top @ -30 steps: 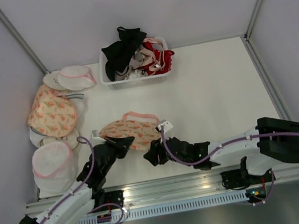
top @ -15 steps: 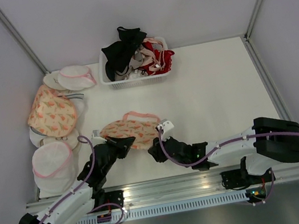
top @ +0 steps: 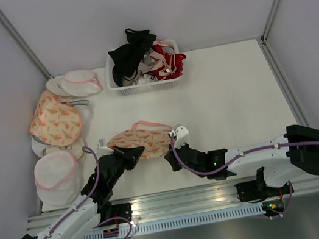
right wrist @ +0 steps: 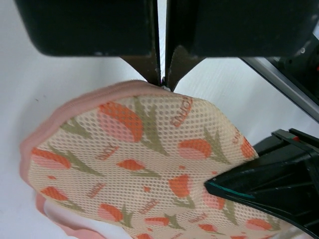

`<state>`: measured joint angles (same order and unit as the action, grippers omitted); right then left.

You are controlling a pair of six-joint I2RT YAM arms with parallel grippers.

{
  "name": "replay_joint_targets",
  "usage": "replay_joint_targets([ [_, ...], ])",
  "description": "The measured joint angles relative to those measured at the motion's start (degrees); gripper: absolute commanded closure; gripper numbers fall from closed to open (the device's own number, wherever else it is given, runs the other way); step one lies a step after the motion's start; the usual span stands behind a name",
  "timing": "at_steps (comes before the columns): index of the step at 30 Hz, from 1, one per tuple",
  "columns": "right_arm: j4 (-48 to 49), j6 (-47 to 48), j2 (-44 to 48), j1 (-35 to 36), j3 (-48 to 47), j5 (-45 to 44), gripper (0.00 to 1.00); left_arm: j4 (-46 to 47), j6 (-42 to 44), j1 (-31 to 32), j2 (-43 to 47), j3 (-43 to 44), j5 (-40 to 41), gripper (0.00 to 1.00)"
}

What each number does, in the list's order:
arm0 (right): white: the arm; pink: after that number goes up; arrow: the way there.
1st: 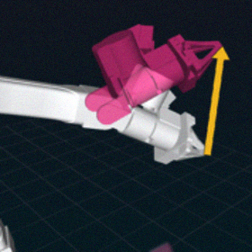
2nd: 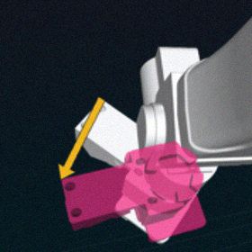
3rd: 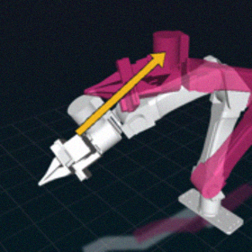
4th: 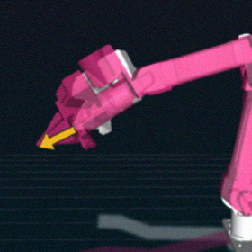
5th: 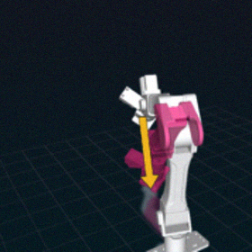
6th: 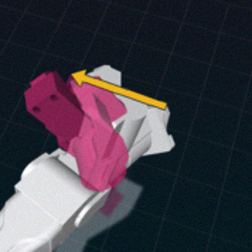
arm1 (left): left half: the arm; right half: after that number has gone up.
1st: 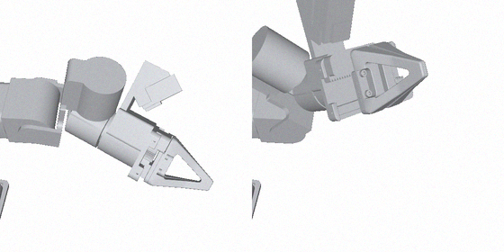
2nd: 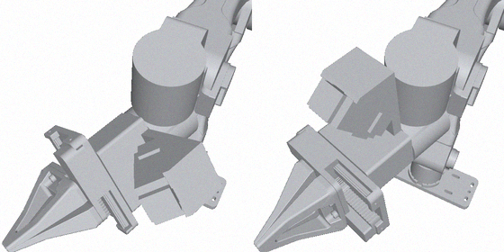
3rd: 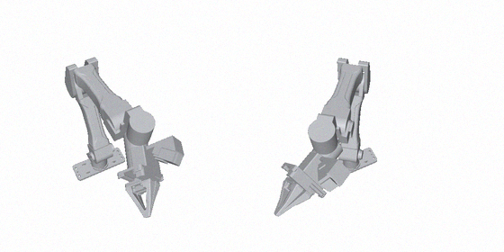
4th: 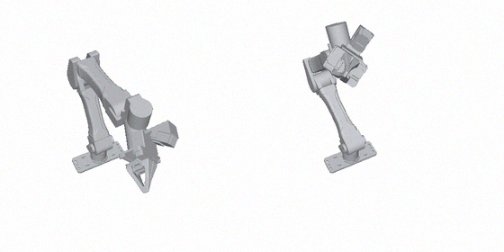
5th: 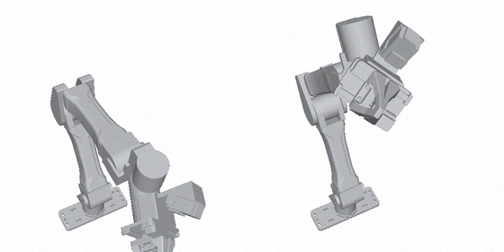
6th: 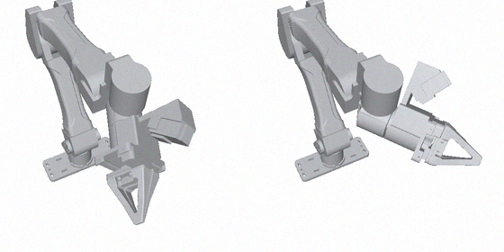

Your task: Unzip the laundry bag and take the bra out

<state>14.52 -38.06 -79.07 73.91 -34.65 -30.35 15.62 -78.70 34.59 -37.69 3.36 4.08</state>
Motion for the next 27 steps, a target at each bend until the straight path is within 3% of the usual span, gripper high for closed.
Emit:
replay_joint_targets([
  [9, -21.99, -1.03, 7.80, 0.11, -3.17, -4.46, 1.00, -3.52, 2.12, 0.31, 1.25, 0.00, 0.57, 0.98],
  [17, -29.79, -2.60, 8.13, 0.20, -4.92, -5.75, 1.00, 0.02, 8.15, 0.35, -2.78, 0.02, -1.20, 0.98],
  [20, -30.49, -2.60, 7.82, 0.20, -4.92, -5.68, 1.00, 5.51, 12.04, -0.24, -7.45, 0.46, -2.45, 0.98],
  [25, -31.19, -2.16, 7.76, 0.07, -4.68, -5.49, 1.00, 16.35, 17.25, -2.32, -24.85, 6.69, -9.22, 0.98],
  [26, -31.32, -2.14, 7.76, 0.07, -4.50, -5.53, 1.00, 18.58, 17.70, -2.49, -28.35, 8.33, -10.75, 0.87],
  [27, -31.36, -2.12, 7.76, -0.02, -4.28, -5.51, 1.00, 20.68, 18.03, -2.64, -30.77, 9.49, -11.91, 0.69],
])
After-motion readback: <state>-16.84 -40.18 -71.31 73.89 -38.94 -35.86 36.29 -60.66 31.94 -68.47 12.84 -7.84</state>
